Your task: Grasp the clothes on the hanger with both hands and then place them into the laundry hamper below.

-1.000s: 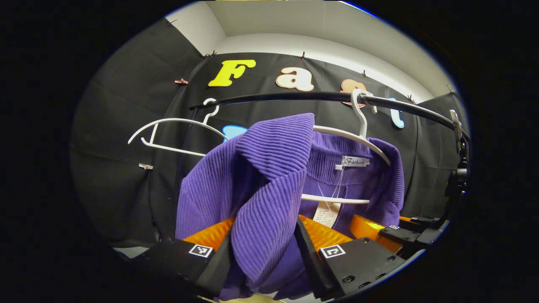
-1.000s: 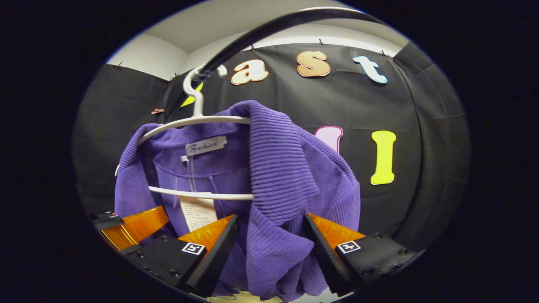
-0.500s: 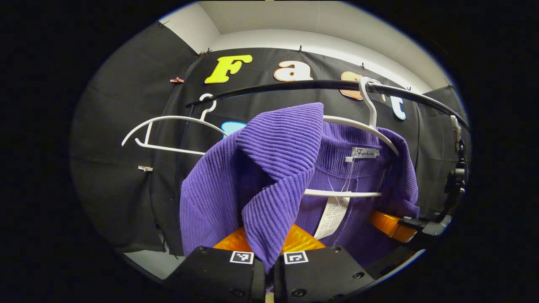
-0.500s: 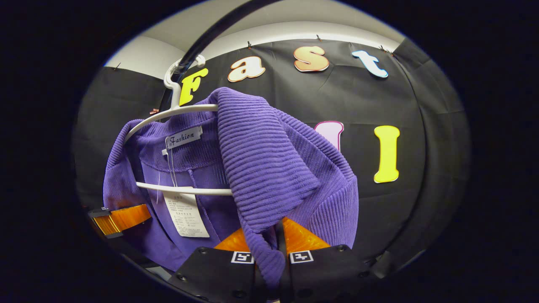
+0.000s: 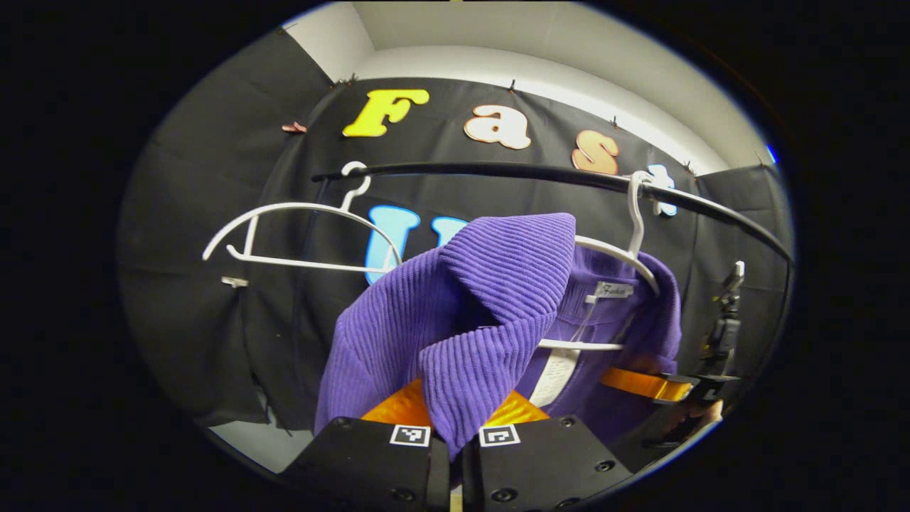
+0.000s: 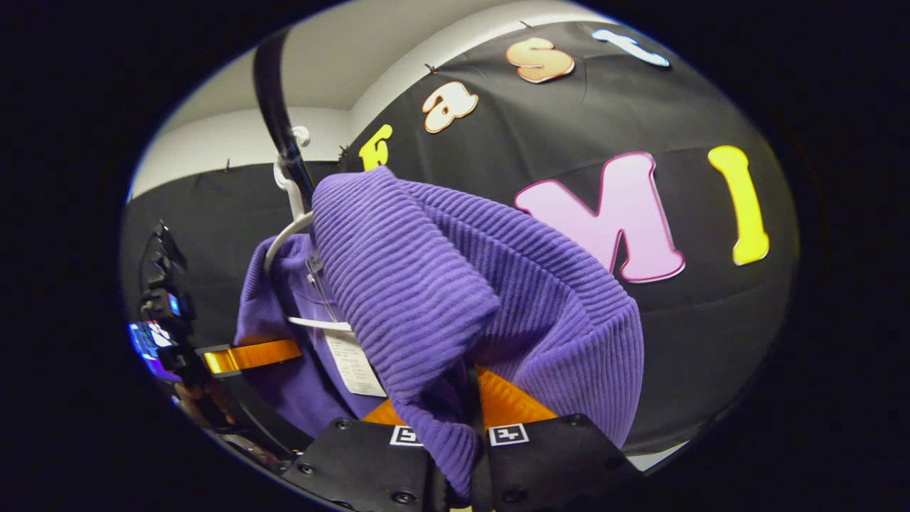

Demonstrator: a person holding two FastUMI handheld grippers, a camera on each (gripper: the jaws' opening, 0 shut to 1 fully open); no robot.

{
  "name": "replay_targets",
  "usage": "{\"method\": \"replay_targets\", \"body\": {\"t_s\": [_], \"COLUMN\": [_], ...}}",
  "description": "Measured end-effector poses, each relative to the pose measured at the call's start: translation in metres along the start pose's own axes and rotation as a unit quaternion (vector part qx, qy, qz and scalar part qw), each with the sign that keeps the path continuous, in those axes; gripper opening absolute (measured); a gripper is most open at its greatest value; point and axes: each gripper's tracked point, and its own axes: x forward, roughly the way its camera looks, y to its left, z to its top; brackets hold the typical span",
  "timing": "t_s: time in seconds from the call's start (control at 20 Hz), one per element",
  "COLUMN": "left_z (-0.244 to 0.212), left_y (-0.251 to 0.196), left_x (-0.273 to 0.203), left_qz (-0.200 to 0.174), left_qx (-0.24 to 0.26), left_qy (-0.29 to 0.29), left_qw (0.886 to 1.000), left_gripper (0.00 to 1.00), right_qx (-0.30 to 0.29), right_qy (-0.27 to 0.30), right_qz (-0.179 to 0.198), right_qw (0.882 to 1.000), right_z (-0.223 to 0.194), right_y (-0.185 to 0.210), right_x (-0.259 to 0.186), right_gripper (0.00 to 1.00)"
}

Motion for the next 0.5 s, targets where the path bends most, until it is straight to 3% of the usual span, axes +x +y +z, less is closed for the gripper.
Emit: {"method": "replay_targets", "body": {"t_s": [0.15,0.5], "left_z": [0.012,0.064], "left_y": [0.008,0.030], "left_x": [-0.007,-0.033], "left_qz": [-0.043,-0.010], "left_qx": [-0.021,-0.004], "left_qy": [0.018,-0.031], "left_qw": [0.999,0.999], "left_gripper": [0.10,0.08], "right_qx": [0.017,0.108], "right_qy": [0.007,-0.059], "right_qz": [0.053,0.145], "right_qw": [0.998,0.982], "right_z": [0.014,0.066], "right_y": [0.016,0.044], "right_x": [-0.018,-0.057], "right_gripper": [0.19,0.19]}}
